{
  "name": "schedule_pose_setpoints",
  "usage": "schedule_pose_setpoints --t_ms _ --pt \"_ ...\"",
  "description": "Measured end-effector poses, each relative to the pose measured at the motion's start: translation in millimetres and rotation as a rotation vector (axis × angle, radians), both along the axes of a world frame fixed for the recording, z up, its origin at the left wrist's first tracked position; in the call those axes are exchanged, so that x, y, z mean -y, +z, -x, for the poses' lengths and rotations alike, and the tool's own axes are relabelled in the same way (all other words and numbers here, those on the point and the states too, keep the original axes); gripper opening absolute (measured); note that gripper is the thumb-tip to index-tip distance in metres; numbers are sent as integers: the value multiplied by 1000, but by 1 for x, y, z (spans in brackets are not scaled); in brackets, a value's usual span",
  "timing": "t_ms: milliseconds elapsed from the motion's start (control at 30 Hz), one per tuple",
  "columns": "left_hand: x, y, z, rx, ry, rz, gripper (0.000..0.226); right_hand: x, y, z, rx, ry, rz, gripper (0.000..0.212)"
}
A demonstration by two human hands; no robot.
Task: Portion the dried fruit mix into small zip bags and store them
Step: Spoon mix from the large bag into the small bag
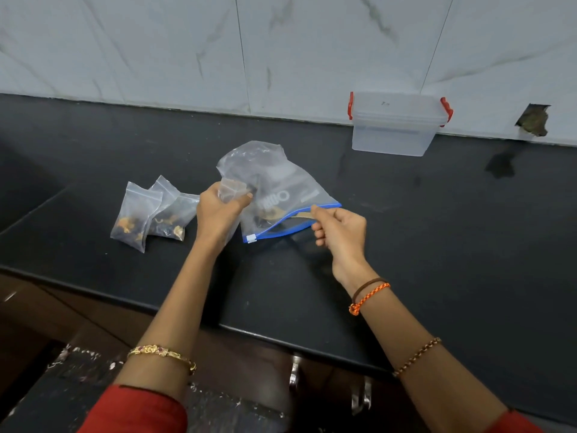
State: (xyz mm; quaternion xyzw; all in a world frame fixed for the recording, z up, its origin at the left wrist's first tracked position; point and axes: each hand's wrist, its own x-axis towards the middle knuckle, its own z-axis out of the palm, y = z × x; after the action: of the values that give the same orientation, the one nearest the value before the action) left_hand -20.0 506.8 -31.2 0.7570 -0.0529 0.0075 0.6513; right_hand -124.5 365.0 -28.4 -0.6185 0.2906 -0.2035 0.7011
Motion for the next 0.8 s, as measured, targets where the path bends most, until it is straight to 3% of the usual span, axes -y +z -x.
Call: schedule_pose_setpoints --t_ms 167,300,367,533,800 --pt "-1 8 28 160 -1 -246 29 22 4 16 17 -36 -20 26" --pt "11 5 49 238 -101 -555 63 34 3 22 12 -65 -30 26" --pt "17 4 55 274 -92 -672 67 37 3 24 12 -82 -48 26" --pt "23 -1 57 291 9 -668 52 43 1 35 -9 -100 -27 26" --pt "22 -8 60 292 69 -665 50 60 2 57 -14 -124 33 26"
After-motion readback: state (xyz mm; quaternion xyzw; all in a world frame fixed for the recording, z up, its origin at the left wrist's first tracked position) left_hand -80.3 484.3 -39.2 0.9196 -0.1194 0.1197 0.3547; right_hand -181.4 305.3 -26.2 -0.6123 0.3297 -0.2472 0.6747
